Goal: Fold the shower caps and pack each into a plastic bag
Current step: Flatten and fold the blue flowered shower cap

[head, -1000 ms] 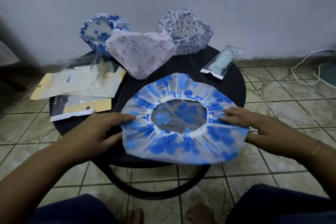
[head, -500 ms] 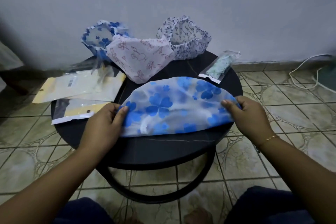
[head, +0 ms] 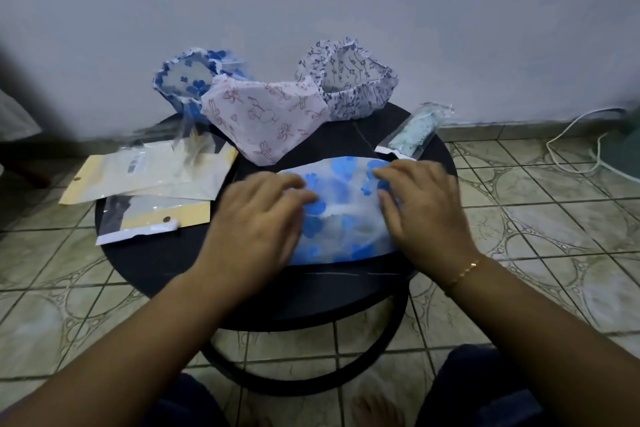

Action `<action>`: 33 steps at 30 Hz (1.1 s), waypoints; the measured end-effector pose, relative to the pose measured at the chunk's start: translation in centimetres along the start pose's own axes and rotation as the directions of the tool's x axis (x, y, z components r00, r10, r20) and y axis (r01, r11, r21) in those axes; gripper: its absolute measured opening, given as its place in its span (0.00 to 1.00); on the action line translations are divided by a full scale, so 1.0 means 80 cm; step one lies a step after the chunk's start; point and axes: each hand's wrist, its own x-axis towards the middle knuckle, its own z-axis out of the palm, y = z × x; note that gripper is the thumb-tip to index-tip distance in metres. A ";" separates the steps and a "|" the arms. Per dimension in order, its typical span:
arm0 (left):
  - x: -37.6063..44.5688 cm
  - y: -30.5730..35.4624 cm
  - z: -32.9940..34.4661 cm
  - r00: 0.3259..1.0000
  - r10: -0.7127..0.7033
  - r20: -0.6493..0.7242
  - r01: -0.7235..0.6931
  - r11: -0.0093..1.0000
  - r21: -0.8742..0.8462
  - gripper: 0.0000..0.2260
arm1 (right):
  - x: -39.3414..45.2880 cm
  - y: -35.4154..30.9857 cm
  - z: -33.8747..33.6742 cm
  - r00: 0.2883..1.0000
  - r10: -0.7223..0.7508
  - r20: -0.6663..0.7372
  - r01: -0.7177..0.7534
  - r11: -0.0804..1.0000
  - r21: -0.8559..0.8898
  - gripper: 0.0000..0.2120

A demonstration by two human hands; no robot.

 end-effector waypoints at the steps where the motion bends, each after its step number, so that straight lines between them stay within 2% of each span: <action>1: 0.004 0.003 0.010 0.997 0.059 0.052 -0.056 0.998 -0.042 0.10 | 0.002 -0.004 0.007 0.999 -0.036 0.028 0.036 0.999 0.005 0.16; 3: 0.008 0.003 0.027 0.971 0.063 0.230 -0.046 0.996 -0.079 0.16 | 0.006 -0.008 0.020 0.985 -0.021 0.170 0.019 1.000 0.015 0.18; 4: 0.010 0.001 0.033 0.936 0.021 0.351 0.004 0.997 -0.072 0.22 | 0.008 -0.007 0.025 0.963 0.014 0.270 -0.018 1.000 0.012 0.19; 6: 0.011 -0.008 0.042 0.813 -0.088 0.575 0.135 0.990 -0.041 0.37 | 0.011 0.002 0.032 0.862 0.079 0.501 -0.088 0.996 -0.005 0.24; 8: 0.009 -0.016 0.050 0.682 -0.158 0.714 0.225 0.974 0.000 0.44 | 0.012 0.009 0.034 0.748 0.134 0.650 -0.135 0.990 -0.048 0.28; 9: 0.008 -0.017 0.053 0.654 -0.177 0.736 0.243 0.970 0.018 0.45 | 0.011 0.011 0.034 0.709 0.151 0.689 -0.146 0.987 -0.066 0.29; 11: 0.005 -0.016 0.055 0.639 -0.214 0.739 0.273 0.961 0.041 0.47 | 0.007 0.013 0.035 0.661 0.179 0.729 -0.150 0.983 -0.105 0.32; 15: 0.002 -0.019 0.050 0.590 -0.312 0.744 0.355 0.929 0.108 0.52 | 0.005 0.028 0.026 0.629 0.299 0.718 -0.210 0.954 -0.214 0.41; 17: 0.000 -0.023 0.046 0.576 -0.330 0.748 0.374 0.920 0.118 0.53 | 0.005 0.042 0.019 0.606 0.351 0.714 -0.260 0.935 -0.239 0.42; 22: -0.004 -0.025 0.040 0.581 -0.358 0.731 0.403 0.907 0.123 0.49 | 0.003 0.054 0.014 0.605 0.372 0.704 -0.285 0.927 -0.245 0.36; 24: -0.006 -0.027 0.036 0.595 -0.381 0.708 0.394 0.906 0.157 0.49 | 0.009 0.058 0.013 0.612 0.364 0.702 -0.352 0.920 -0.170 0.33; 26: -0.004 -0.026 0.033 0.632 -0.399 0.664 0.378 0.907 0.185 0.50 | 0.018 0.065 0.005 0.673 0.389 0.629 -0.486 0.874 -0.020 0.28; 28: 0.002 -0.021 0.029 0.706 -0.388 0.592 0.354 0.918 0.178 0.47 | 0.029 0.072 -0.010 0.760 0.441 0.478 -0.561 0.816 0.139 0.21; 29: 0.006 -0.017 0.029 0.754 -0.360 0.550 0.331 0.931 0.156 0.44 | 0.032 0.074 -0.019 0.771 0.480 0.418 -0.589 0.788 0.182 0.18; 31: 0.015 -0.007 0.031 0.838 -0.254 0.483 0.259 0.964 0.060 0.39 | 0.034 0.079 -0.034 0.727 0.562 0.394 -0.662 0.726 0.187 0.18; 33: 0.020 0.002 0.040 0.870 -0.133 0.474 0.187 0.980 -0.069 0.37 | 0.033 0.083 -0.045 0.655 0.599 0.461 -0.719 0.681 0.137 0.21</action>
